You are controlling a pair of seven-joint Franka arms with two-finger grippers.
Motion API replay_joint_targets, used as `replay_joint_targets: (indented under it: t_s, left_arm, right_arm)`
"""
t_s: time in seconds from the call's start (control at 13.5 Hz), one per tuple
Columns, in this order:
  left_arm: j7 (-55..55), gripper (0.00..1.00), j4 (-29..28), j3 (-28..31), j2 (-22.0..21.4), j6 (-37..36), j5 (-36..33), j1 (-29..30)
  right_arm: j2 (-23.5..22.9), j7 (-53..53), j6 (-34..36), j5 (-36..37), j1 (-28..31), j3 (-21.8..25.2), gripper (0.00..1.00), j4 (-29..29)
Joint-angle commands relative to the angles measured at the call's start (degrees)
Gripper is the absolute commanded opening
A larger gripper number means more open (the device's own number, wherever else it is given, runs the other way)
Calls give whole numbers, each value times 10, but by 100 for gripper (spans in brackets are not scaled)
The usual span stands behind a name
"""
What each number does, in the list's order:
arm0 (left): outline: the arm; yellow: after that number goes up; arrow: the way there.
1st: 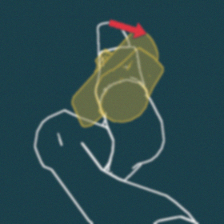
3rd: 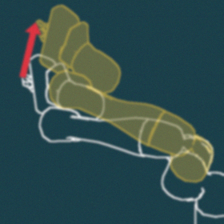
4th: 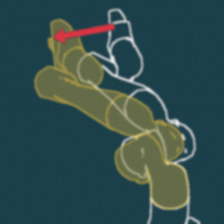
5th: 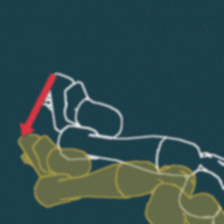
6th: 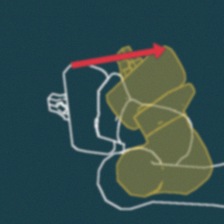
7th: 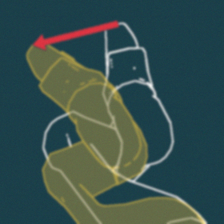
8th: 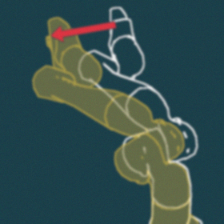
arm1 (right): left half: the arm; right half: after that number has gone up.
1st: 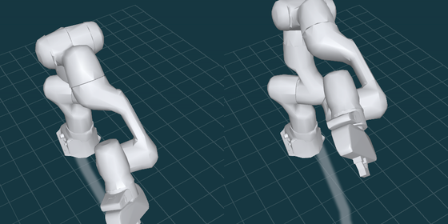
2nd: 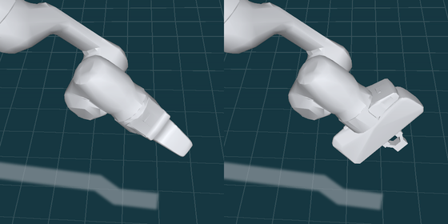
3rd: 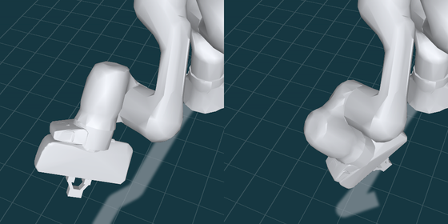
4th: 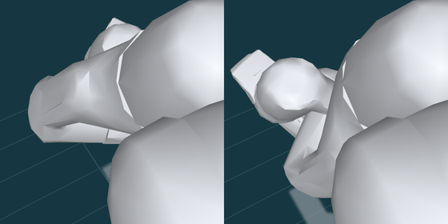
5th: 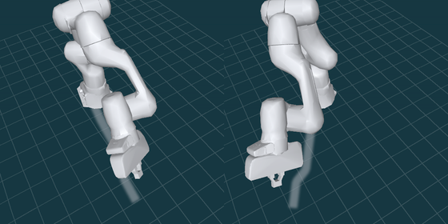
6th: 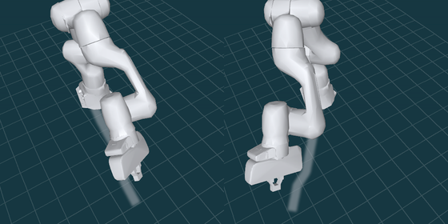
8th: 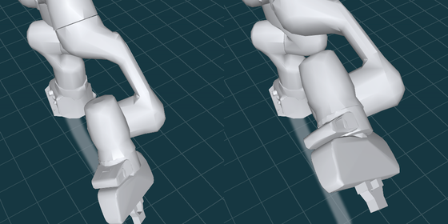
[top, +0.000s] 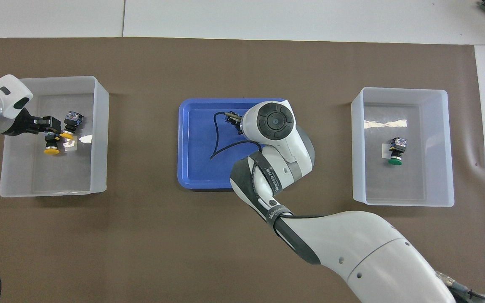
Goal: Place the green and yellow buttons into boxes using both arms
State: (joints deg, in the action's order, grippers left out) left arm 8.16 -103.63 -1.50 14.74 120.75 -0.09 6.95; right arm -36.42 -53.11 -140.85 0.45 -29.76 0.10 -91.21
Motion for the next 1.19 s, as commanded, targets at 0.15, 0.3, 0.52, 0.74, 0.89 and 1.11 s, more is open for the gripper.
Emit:
replay_joint_targets:
  t_s: [0.15,0.3,0.52,0.74,0.89,1.11]
  left_arm:
    - [-26,61,130,6,8,-162,-17,-45]
    - [-39,61,175,7,11,-228,-38,-79]
    - [-39,61,256,5,12,-333,-40,-85]
    - [-40,60,288,3,3,-399,-39,-87]
    - [-43,63,288,1,-23,-423,-33,-91]
    - [-90,91,240,1,-76,-416,-34,-92]
  right_arm:
    - [27,18,0,-18,8,-9,0,-24]
    - [55,13,32,-19,12,-9,0,-26]
    - [130,12,95,-34,24,-9,0,-36]
    - [197,18,172,-33,57,-7,0,-36]
    - [232,65,231,-27,94,-6,0,-37]
    - [267,240,291,-24,180,-5,0,-61]
